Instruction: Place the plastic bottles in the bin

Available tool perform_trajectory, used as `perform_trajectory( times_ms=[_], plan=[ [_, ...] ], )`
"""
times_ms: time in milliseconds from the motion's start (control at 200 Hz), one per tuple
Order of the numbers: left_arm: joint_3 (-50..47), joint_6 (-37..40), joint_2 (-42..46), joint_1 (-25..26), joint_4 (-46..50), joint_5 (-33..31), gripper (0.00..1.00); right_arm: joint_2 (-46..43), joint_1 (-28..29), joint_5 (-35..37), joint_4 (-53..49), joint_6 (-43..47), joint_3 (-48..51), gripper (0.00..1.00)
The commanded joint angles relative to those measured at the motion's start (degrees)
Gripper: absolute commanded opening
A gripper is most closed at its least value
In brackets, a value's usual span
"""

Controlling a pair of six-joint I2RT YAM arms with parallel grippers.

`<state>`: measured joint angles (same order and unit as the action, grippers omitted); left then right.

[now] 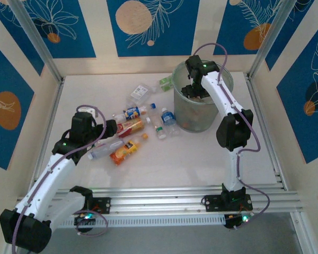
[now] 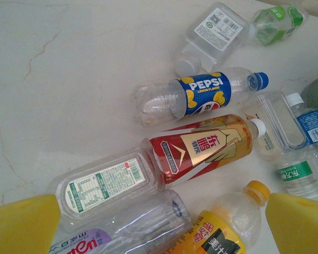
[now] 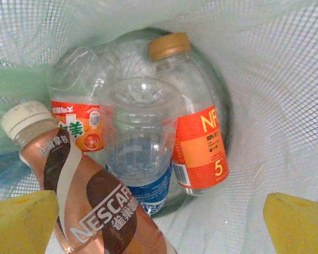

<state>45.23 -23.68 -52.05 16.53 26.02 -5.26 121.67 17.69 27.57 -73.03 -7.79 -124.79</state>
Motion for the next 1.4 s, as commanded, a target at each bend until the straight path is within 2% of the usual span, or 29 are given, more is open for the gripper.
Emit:
perform_trajectory(
  times_ms=[0,290,385,570,725,1015,1215,1395],
  plan=[
    [-0.32,0.33,1.02,0.52,0.68,-1.42,0.99,-2.73,0.67,1.96,-0.16,0.51,-2.29,1.00],
    [-0.23,0.47,0.51,0.53,0.53,-1.04,1.00,-7.12,2.64,-0.30,0.59,-0.31,0.96,0.89],
    [-0.10,1.04,0.26,0.54,0.82,0.08,0.99,-9.76,3.50,-0.56,1.55,-0.78,2.49,0.89],
    [1.41,2.92,-0.57,0.58,4.12,2.99,0.99,-16.60,4.78,-0.30,3.65,-2.29,4.39,1.00],
    [1.99,3.64,-1.07,0.59,6.32,3.50,1.00,-22.55,7.21,2.19,5.46,-4.23,5.91,0.99],
    [1.44,2.27,-2.21,0.52,4.04,3.68,1.00,-29.37,18.82,14.33,6.24,-6.55,6.49,0.99],
    [1.13,1.23,-2.08,0.54,3.61,1.98,1.00,-29.85,28.55,15.30,5.86,-9.26,7.69,1.00],
    [0.45,0.09,-0.85,0.58,3.25,-0.55,0.99,-26.09,34.45,11.76,5.89,-16.11,12.04,0.89]
  ],
)
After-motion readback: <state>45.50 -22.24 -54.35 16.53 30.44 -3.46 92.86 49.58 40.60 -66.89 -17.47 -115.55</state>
